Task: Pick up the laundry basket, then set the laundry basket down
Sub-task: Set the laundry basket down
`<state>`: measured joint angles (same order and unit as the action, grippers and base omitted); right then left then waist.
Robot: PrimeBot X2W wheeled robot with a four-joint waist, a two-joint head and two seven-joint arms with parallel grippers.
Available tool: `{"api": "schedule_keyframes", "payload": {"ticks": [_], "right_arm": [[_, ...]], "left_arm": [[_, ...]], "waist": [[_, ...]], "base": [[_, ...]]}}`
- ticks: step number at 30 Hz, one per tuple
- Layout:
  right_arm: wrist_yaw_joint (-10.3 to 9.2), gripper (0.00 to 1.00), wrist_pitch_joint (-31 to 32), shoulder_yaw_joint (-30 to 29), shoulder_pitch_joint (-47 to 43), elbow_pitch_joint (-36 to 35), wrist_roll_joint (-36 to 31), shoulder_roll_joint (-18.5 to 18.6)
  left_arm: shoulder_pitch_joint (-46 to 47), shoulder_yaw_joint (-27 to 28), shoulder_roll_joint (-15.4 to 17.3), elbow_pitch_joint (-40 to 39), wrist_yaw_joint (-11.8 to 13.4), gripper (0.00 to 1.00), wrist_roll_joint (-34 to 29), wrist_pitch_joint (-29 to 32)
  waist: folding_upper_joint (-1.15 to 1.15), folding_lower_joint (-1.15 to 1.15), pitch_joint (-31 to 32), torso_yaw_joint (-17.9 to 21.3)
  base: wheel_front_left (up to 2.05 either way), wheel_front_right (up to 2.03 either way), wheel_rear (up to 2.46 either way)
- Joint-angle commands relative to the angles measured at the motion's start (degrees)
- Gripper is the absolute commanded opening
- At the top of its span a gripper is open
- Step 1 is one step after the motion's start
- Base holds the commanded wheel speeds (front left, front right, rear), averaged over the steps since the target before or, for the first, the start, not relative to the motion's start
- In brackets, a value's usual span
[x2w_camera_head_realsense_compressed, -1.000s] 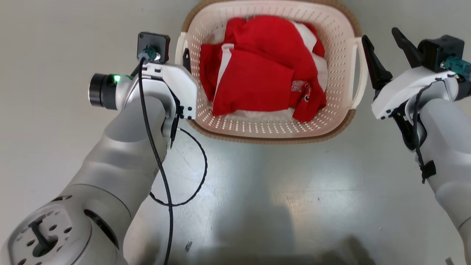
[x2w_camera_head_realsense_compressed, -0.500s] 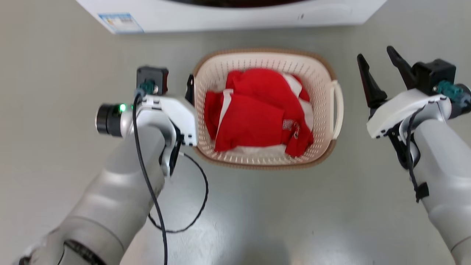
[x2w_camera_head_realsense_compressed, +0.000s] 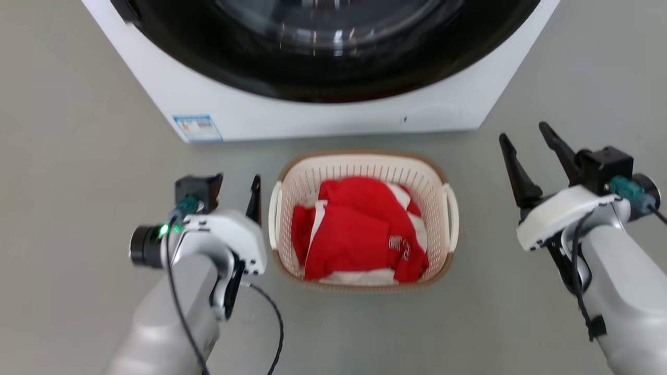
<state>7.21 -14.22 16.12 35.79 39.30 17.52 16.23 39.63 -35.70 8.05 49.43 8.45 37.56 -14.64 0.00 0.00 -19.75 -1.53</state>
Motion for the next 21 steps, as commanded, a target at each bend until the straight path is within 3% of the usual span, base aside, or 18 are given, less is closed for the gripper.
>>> {"api": "schedule_keyframes", "payload": {"ticks": [1,21], "right_arm": [[0.28,1.00,-0.8,0.1,-2.9,-2.9,-1.2,0.9],[0.28,1.00,-0.8,-7.8,-21.9,-14.9,-3.7,-0.1]], "left_arm": [[-2.4,3.9,2.2,-2.4,-0.9,1.00,-1.9,-0.4],[-25.1,22.0,1.6,-15.6,-4.5,1.00,-13.0,-0.4]], "waist": [[0.00,0.00,3.8,0.6],[0.00,0.00,17.5,0.8]], "base": [[0.00,0.00,0.00],[0.00,0.00,0.00]]}}
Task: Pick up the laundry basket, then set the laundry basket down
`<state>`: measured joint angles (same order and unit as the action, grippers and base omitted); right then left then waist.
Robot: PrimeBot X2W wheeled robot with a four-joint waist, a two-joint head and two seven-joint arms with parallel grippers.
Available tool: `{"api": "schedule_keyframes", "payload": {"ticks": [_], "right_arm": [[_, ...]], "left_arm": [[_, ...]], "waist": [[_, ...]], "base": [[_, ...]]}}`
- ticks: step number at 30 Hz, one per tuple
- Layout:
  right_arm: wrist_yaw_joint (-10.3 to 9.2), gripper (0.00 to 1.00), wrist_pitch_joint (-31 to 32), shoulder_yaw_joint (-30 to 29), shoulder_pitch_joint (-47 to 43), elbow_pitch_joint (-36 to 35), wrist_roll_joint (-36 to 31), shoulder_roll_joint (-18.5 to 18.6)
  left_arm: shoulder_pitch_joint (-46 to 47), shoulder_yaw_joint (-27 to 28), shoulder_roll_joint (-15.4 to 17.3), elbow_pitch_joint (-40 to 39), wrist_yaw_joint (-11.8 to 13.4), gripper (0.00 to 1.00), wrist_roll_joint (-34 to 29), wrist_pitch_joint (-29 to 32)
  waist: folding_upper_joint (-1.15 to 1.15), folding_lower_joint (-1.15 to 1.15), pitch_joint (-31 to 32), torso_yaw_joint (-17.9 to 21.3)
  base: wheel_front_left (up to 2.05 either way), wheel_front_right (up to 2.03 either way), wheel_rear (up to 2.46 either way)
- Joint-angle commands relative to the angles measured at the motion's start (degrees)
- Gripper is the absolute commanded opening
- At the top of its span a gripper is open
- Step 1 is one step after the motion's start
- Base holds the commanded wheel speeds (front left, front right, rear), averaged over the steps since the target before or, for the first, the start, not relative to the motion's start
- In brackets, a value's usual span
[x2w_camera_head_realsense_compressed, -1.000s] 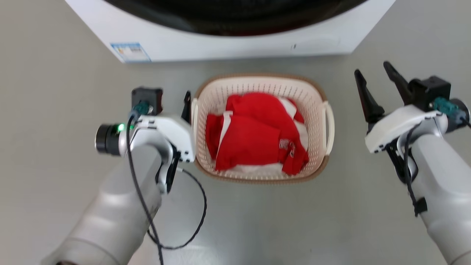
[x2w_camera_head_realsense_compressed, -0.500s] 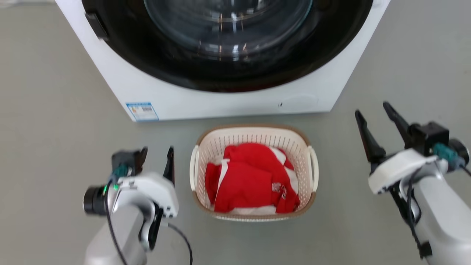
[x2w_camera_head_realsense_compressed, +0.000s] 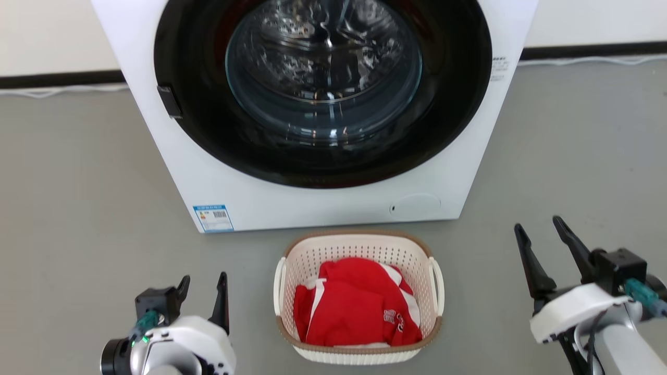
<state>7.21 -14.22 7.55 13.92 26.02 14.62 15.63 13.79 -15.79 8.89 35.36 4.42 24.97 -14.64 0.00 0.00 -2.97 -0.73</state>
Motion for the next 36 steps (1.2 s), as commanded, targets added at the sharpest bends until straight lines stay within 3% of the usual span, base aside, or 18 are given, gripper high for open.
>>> {"api": "schedule_keyframes", "payload": {"ticks": [1,19,36], "right_arm": [[0.28,1.00,-0.8,0.4,-0.7,-2.1,-0.9,0.4],[0.28,1.00,-0.8,-4.7,-9.3,-5.9,-1.2,-1.4],[0.28,1.00,-0.8,-5.3,-10.1,-5.6,-1.3,-2.1]], "left_arm": [[0.0,2.7,0.7,-2.1,-0.6,1.00,-0.9,-0.4],[-10.5,13.2,-1.3,-10.5,-3.7,1.00,-5.4,-0.4],[-11.7,17.4,-3.0,-10.8,-5.5,1.00,-8.8,-0.4]], "waist": [[0.00,0.00,1.2,0.0],[0.00,0.00,4.9,0.5],[0.00,0.00,5.6,1.1]], "base": [[0.00,0.00,0.00],[0.00,0.00,0.00],[0.00,0.00,0.00]]}}
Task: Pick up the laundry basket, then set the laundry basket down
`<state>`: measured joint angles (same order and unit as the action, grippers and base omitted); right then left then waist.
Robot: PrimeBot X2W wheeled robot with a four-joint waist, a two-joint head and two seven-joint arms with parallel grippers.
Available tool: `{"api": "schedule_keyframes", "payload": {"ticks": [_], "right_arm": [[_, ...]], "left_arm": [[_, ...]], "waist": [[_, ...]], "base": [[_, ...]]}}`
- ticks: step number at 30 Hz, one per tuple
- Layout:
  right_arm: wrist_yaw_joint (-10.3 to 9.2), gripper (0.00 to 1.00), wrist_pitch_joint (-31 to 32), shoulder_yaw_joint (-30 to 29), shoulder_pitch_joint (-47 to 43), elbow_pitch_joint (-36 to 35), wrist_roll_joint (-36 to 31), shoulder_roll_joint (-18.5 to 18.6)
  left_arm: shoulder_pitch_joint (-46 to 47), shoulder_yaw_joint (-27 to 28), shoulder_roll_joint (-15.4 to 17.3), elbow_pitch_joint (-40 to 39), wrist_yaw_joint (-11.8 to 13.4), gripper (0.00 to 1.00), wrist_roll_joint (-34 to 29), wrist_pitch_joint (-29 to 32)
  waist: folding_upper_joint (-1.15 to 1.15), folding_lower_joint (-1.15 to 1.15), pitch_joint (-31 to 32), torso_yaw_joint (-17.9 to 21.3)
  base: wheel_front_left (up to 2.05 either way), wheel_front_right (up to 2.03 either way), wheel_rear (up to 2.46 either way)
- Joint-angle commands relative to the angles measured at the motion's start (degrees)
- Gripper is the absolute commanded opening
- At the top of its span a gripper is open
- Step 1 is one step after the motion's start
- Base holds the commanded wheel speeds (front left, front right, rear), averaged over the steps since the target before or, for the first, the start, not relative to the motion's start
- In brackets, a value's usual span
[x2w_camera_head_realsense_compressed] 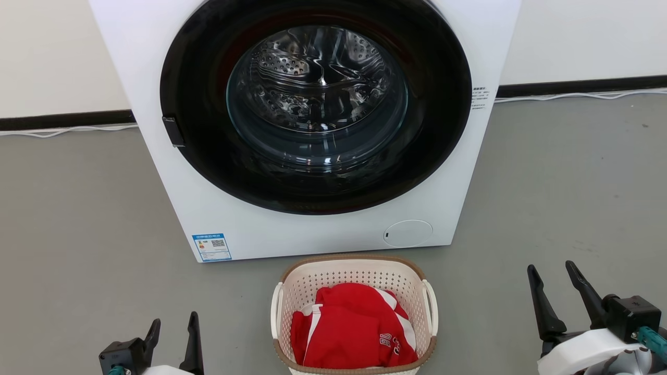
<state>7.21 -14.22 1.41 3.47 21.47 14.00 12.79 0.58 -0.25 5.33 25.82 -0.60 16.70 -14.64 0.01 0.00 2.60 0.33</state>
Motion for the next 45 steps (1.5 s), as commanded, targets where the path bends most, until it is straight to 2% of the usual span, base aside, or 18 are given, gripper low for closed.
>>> {"api": "schedule_keyframes", "payload": {"ticks": [1,3,4,11,15,20,45], "right_arm": [[0.28,1.00,-0.8,0.8,0.3,-1.1,-0.7,0.7],[0.28,1.00,-0.8,0.8,0.4,-1.1,-0.8,0.7],[0.00,0.00,0.0,0.0,0.0,0.0,0.0,-0.1],[-0.12,0.00,0.7,0.3,-1.3,2.6,1.7,-2.0],[-0.11,0.00,1.4,0.0,-1.2,2.2,4.2,-2.2],[-0.09,0.00,2.1,-0.2,-1.1,1.8,7.3,-2.6],[-0.02,0.00,6.0,-1.8,-0.3,-0.2,22.3,-4.1]], "left_arm": [[1.6,2.0,0.4,-1.2,-0.6,1.00,-0.6,-0.4],[1.7,2.1,0.3,-1.4,-1.1,1.00,-0.9,-0.4],[0.0,0.3,-0.1,0.0,-1.0,0.00,-0.2,0.0],[-0.9,0.5,-1.0,2.8,-1.1,0.00,1.5,0.7],[-0.7,0.7,-1.1,2.3,-1.3,0.00,3.9,1.4],[-0.6,0.8,-1.1,1.6,-1.5,0.00,7.0,2.1],[0.7,2.0,-1.4,-1.3,-2.6,0.00,21.5,6.1]], "waist": [[-0.01,0.00,0.0,0.0],[-0.01,0.00,0.0,0.1],[-0.01,0.00,0.0,0.1],[-0.01,-0.01,-0.1,0.1],[-0.01,-0.13,-0.1,0.1],[-0.01,-0.01,-0.3,0.1],[-0.01,0.00,-0.8,0.0]], "base": [[0.00,0.00,0.00],[0.00,0.00,0.00],[0.00,0.00,0.00],[0.00,0.00,0.00],[0.00,0.00,0.00],[0.00,0.00,0.00],[0.00,0.00,0.00]]}}
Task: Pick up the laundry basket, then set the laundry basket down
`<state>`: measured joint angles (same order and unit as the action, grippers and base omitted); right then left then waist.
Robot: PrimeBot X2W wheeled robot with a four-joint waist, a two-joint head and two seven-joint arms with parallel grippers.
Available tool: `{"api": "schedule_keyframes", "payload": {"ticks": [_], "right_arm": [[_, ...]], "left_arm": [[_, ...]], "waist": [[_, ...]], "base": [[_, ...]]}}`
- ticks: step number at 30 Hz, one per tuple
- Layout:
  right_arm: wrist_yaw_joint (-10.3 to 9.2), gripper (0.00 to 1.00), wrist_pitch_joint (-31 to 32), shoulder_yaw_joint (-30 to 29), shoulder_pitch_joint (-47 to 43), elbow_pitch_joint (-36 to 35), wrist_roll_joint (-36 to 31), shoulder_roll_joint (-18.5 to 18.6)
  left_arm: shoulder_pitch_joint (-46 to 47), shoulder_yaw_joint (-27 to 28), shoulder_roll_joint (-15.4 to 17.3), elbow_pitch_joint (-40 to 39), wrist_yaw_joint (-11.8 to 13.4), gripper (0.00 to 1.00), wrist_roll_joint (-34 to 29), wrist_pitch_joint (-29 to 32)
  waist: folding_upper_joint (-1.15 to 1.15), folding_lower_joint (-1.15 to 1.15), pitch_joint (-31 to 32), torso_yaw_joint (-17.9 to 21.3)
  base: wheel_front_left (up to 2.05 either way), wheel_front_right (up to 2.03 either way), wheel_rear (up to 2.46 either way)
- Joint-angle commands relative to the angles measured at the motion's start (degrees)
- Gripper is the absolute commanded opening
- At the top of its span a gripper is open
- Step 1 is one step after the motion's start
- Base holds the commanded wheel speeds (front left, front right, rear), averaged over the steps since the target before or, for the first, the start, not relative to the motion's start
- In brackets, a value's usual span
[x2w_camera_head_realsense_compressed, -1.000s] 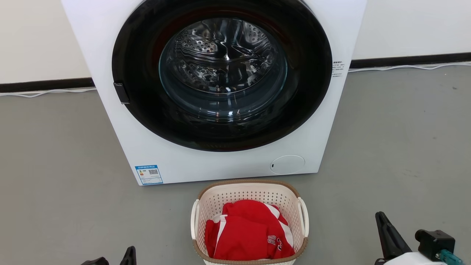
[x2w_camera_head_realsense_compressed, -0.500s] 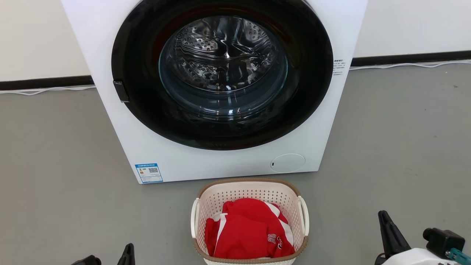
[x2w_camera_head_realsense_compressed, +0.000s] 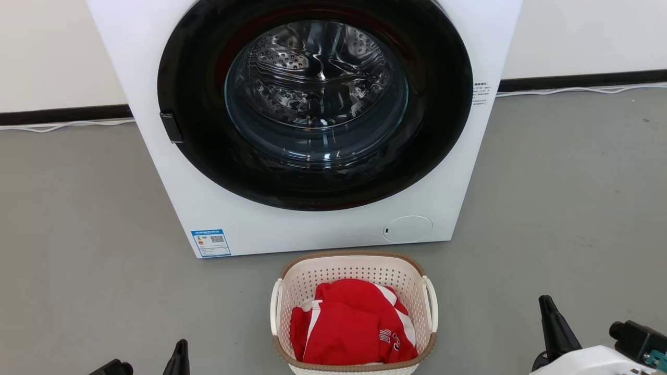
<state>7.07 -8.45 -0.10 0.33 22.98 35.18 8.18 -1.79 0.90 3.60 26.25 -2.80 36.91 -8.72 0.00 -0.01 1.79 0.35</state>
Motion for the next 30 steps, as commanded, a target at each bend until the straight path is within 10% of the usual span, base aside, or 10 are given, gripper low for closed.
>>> {"api": "schedule_keyframes", "payload": {"ticks": [1,30], "right_arm": [[0.13,0.00,0.4,-0.4,2.8,-1.8,1.8,0.4],[0.22,0.00,5.0,-2.3,3.8,-4.1,19.3,-1.4]], "left_arm": [[3.1,0.9,0.3,-1.8,-0.5,0.00,1.9,0.3],[4.7,2.4,0.0,-5.1,-1.8,0.00,18.8,5.0]], "waist": [[0.00,0.01,0.0,0.0],[0.00,0.01,-0.6,-0.1]], "base": [[0.00,0.00,0.00],[0.00,0.00,0.00]]}}
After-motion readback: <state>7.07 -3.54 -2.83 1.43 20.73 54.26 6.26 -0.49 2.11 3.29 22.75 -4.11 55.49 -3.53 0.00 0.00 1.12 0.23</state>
